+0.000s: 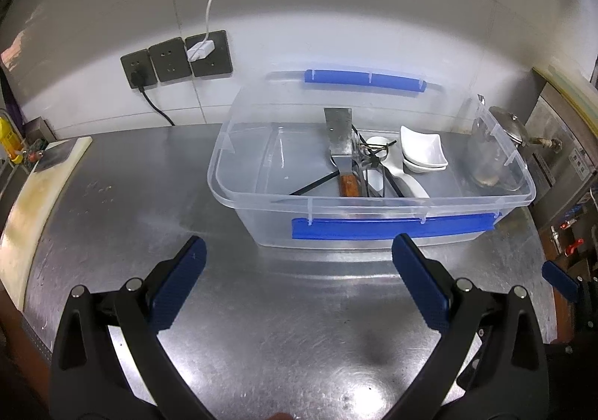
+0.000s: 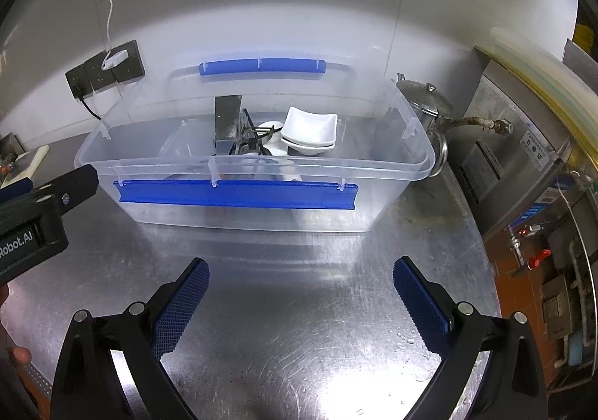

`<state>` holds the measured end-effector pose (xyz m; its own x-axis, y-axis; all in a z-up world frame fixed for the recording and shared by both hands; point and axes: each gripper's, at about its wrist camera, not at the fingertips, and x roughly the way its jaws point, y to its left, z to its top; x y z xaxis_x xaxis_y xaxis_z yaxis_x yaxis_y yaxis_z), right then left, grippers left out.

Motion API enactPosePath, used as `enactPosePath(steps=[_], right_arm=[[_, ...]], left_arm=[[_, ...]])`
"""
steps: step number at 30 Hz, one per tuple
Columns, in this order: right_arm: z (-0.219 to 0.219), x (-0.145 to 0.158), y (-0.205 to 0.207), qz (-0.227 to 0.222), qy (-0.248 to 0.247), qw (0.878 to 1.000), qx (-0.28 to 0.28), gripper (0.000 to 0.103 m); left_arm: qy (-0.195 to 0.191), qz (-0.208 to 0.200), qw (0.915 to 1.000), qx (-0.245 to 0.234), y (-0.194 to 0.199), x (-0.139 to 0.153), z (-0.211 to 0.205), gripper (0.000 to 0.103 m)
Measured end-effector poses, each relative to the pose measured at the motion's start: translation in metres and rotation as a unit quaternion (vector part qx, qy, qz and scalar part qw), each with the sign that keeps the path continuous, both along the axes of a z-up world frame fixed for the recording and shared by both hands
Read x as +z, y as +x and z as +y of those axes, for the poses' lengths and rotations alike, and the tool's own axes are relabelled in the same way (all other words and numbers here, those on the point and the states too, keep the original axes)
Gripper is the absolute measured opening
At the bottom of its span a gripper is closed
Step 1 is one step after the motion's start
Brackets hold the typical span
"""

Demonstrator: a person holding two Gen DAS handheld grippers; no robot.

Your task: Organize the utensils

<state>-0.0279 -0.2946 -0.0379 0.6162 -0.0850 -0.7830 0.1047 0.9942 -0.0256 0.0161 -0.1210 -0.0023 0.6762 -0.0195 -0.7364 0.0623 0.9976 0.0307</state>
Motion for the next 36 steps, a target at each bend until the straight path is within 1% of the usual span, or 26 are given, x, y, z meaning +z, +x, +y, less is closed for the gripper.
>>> enactPosePath(steps=[17, 31, 33, 34, 36], right_arm=[[-0.0022, 0.0000, -0.0025, 0.001, 0.005, 1.000, -0.003, 0.098], [0.0007, 0.0006, -0.0055, 0.001, 0.006, 1.000, 0.001, 0.098], [0.0011, 0.0015, -0.0063, -0.001, 0.006, 1.000, 0.001, 0.098], [0.0011, 0.0024, -0.0072, -0.003, 0.006, 1.000, -0.001, 0.098], [0.0011, 0.0032, -0.0072, -0.005, 0.004, 1.000, -0.002, 0.098]], left_arm=[[0.011, 0.009, 0.9998, -0.014, -0.0002, -0.0059, -0.0072, 0.096], [0.013, 0.008, 0.9998, -0.015, -0.0007, -0.0054, -0.0059, 0.096], [0.010, 0.006, 0.9998, -0.017, -0.0005, -0.0049, -0.0055, 0.096], [0.001, 0.001, 0.9998, -0.018, -0.0014, -0.0038, -0.0036, 0.096], [0.000, -0.006, 0.9998, -0.017, -0.0023, -0.0015, -0.0026, 0.096]])
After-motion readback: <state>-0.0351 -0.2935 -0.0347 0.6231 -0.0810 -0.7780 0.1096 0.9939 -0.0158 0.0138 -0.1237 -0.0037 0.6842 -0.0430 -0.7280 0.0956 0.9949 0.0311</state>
